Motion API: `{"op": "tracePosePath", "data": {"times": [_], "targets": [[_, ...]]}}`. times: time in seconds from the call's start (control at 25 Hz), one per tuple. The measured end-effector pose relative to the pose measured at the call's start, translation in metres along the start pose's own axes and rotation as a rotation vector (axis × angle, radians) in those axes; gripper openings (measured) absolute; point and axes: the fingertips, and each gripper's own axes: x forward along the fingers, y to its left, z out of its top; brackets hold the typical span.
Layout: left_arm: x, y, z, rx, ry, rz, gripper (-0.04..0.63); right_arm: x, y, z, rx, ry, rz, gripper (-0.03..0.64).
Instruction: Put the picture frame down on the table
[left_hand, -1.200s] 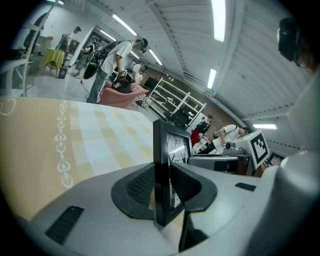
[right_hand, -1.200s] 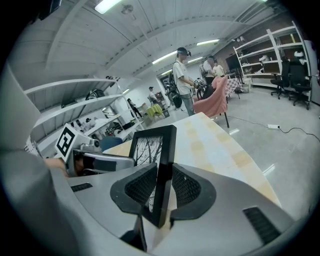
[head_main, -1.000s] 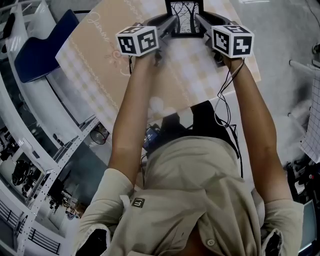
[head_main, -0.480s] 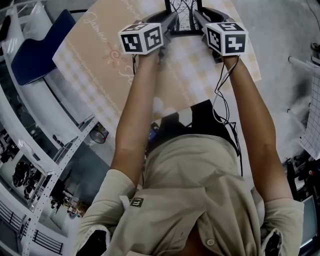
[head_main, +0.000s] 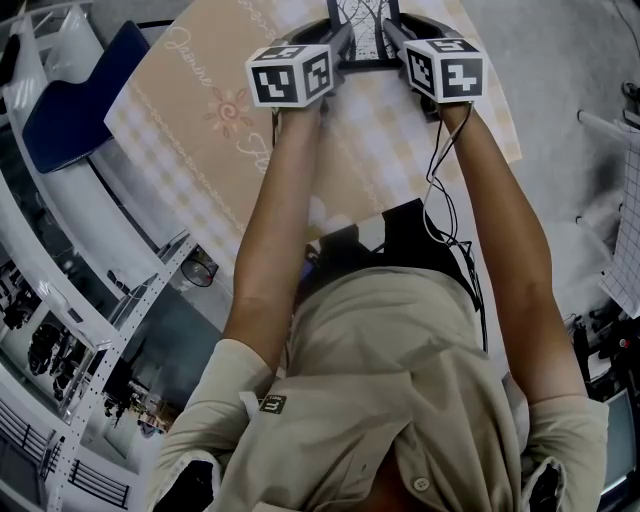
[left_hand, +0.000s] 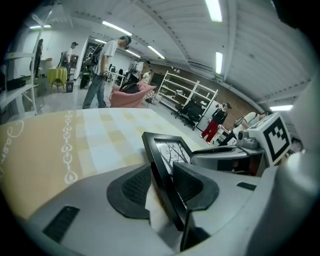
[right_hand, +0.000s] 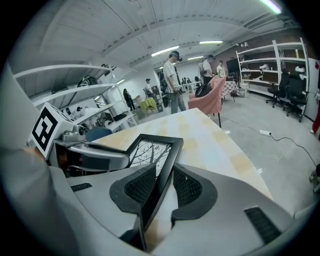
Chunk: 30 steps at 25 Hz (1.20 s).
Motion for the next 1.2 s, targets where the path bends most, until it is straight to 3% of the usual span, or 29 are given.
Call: {"op": "tracePosePath", "data": {"times": [0.84,1.2], "targets": [[-0.006,-0.001,-0.007,0.009,0.022,-0.001,0.124,0.003,-0.005,0.002,-0.035,0.059,-0.088,0.095],[-0.037,-0.013,0.016,0.039,-0.038,-0.025,0.121,-0.018,0.007,0.020,-0.050,0.009,-0.108,0.094]]}}
